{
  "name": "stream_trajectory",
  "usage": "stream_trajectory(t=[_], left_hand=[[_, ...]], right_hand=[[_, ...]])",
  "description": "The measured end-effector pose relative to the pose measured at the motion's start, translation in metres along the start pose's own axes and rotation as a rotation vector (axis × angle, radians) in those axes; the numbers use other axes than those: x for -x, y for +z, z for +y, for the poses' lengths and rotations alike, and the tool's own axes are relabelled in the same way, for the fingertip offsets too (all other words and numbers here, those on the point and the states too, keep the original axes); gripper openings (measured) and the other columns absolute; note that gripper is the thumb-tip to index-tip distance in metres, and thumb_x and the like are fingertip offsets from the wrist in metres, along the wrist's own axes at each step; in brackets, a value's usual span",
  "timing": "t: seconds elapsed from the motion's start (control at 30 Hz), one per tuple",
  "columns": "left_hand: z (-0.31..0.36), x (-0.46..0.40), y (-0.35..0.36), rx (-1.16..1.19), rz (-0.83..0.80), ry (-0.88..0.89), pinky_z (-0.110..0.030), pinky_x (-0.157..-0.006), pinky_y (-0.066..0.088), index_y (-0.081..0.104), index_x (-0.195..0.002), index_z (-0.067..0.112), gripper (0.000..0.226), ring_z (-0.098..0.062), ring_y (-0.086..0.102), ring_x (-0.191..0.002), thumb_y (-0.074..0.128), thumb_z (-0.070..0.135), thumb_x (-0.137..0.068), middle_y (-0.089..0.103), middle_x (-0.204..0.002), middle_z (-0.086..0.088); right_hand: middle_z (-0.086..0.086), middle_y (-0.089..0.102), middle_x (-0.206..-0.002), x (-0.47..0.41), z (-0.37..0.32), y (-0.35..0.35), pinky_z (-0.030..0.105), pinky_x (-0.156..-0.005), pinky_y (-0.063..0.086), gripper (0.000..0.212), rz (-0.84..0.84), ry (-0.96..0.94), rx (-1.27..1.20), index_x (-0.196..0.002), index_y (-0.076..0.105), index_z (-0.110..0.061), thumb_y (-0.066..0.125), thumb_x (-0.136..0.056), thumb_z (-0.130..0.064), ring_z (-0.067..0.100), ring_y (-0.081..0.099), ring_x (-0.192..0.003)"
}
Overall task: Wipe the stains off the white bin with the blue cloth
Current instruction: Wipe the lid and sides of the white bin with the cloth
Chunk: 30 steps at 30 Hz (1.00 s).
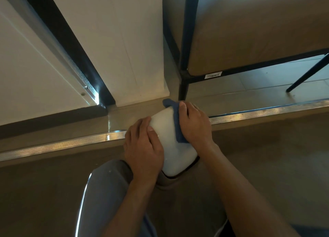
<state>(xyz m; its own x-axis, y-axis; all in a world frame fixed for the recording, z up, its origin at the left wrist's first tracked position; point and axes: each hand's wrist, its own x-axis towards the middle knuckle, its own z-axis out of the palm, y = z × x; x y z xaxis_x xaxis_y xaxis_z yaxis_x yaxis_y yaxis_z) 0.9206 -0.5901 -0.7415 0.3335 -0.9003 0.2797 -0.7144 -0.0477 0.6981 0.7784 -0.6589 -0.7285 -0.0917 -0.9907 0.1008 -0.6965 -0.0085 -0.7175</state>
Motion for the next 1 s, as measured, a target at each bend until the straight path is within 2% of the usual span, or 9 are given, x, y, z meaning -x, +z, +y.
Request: stream_trajectory(t=[0.07, 0.2, 0.3, 0.4, 0.5, 0.7, 0.77, 0.93, 1.0], left_hand=[[0.001, 0.0, 0.0, 0.003, 0.005, -0.014, -0.05, -0.101, 0.047, 0.061, -0.135, 0.016, 0.044, -0.022, 0.053, -0.123, 0.034, 0.032, -0.105, 0.06, -0.134, -0.004], [0.001, 0.001, 0.0, 0.0, 0.013, -0.005, -0.05, -0.101, 0.047, 0.061, -0.134, 0.015, 0.042, -0.023, 0.054, -0.123, 0.035, 0.03, -0.105, 0.061, -0.133, -0.005], [0.001, 0.002, -0.001, -0.004, 0.001, 0.009, -0.053, -0.101, 0.047, 0.06, -0.134, 0.015, 0.042, -0.026, 0.055, -0.123, 0.034, 0.03, -0.105, 0.061, -0.133, -0.006], [0.002, 0.002, -0.001, -0.006, -0.002, 0.023, -0.054, -0.1, 0.048, 0.059, -0.135, 0.015, 0.042, -0.026, 0.055, -0.123, 0.035, 0.031, -0.105, 0.061, -0.133, -0.007], [0.001, 0.001, -0.001, -0.011, -0.01, 0.023, -0.054, -0.1, 0.048, 0.059, -0.136, 0.015, 0.043, -0.025, 0.054, -0.124, 0.035, 0.032, -0.104, 0.06, -0.135, -0.006], [0.001, 0.0, 0.0, -0.01, 0.015, 0.011, -0.052, -0.101, 0.047, 0.062, -0.134, 0.014, 0.043, -0.027, 0.056, -0.123, 0.035, 0.03, -0.105, 0.062, -0.133, -0.006], [0.0, 0.0, 0.0, -0.004, 0.017, 0.004, -0.052, -0.101, 0.046, 0.062, -0.134, 0.015, 0.042, -0.026, 0.055, -0.123, 0.036, 0.03, -0.105, 0.062, -0.133, -0.005], [0.001, 0.001, 0.0, 0.006, 0.011, 0.005, -0.052, -0.101, 0.047, 0.061, -0.134, 0.014, 0.04, -0.025, 0.055, -0.121, 0.037, 0.028, -0.105, 0.061, -0.132, -0.006], [0.001, 0.001, 0.0, -0.002, 0.01, 0.009, -0.051, -0.101, 0.047, 0.06, -0.134, 0.015, 0.04, -0.024, 0.054, -0.122, 0.036, 0.029, -0.105, 0.061, -0.132, -0.005]], right_hand=[[0.003, 0.068, -0.107, 0.004, 0.001, 0.001, 0.041, -0.085, 0.053, 0.044, 0.009, 0.054, -0.003, -0.114, 0.065, -0.017, 0.027, -0.108, -0.041, 0.02, 0.065, -0.096], [0.005, 0.063, -0.134, 0.037, 0.011, 0.002, 0.03, -0.099, 0.048, 0.047, 0.158, -0.154, 0.072, -0.138, 0.054, -0.014, 0.028, -0.107, -0.038, 0.016, 0.059, -0.119], [0.005, 0.061, -0.136, 0.05, 0.022, 0.002, 0.031, -0.098, 0.048, 0.047, 0.162, -0.118, 0.031, -0.141, 0.051, -0.014, 0.028, -0.107, -0.037, 0.016, 0.059, -0.12], [0.004, 0.066, -0.098, 0.031, 0.01, -0.002, 0.037, -0.076, 0.05, 0.037, 0.093, 0.109, 0.059, -0.102, 0.06, -0.018, 0.027, -0.108, -0.034, 0.024, 0.065, -0.09], [0.004, 0.061, -0.08, 0.004, -0.005, -0.001, 0.04, -0.072, 0.053, 0.039, 0.021, 0.134, 0.168, -0.081, 0.051, -0.019, 0.026, -0.108, -0.032, 0.024, 0.063, -0.075], [0.009, 0.067, -0.122, -0.001, 0.001, -0.005, 0.041, -0.09, 0.051, 0.044, -0.062, -0.179, 0.057, -0.128, 0.06, -0.013, 0.028, -0.105, -0.034, 0.024, 0.065, -0.103], [0.008, 0.066, -0.126, 0.0, 0.006, -0.006, 0.035, -0.092, 0.05, 0.044, -0.052, -0.189, 0.018, -0.132, 0.059, -0.014, 0.031, -0.105, -0.034, 0.021, 0.064, -0.107], [0.006, 0.069, -0.089, 0.016, 0.001, 0.003, 0.046, -0.078, 0.054, 0.043, 0.104, 0.147, -0.003, -0.093, 0.064, -0.016, 0.03, -0.106, -0.039, 0.024, 0.065, -0.082], [0.007, 0.066, -0.087, 0.016, 0.001, 0.002, 0.045, -0.076, 0.053, 0.041, 0.09, 0.133, 0.059, -0.089, 0.06, -0.015, 0.029, -0.108, -0.034, 0.026, 0.064, -0.08]])
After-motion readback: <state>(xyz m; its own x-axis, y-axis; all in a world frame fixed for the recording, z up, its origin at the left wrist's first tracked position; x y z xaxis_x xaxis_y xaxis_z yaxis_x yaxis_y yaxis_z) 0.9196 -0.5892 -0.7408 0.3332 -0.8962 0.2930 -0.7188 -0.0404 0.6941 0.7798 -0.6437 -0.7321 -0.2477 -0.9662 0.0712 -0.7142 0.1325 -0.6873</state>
